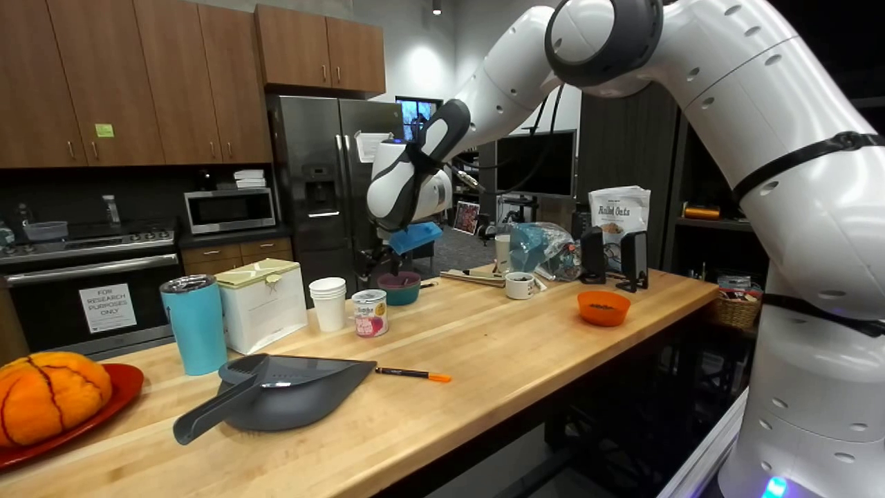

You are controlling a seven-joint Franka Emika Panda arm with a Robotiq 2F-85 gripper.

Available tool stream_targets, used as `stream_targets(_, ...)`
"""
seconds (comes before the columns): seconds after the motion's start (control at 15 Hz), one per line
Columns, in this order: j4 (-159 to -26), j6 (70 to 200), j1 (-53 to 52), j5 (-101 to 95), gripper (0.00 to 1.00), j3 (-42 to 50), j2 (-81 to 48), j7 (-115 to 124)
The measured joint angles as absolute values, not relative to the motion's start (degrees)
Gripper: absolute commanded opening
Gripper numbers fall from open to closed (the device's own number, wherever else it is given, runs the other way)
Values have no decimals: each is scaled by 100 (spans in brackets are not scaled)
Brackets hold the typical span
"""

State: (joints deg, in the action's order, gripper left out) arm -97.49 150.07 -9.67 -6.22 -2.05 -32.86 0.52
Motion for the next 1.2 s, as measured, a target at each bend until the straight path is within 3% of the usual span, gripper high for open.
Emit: stream_targets(1.2, -9865, 14996, -1074, -674, 100, -24, -3278, 221)
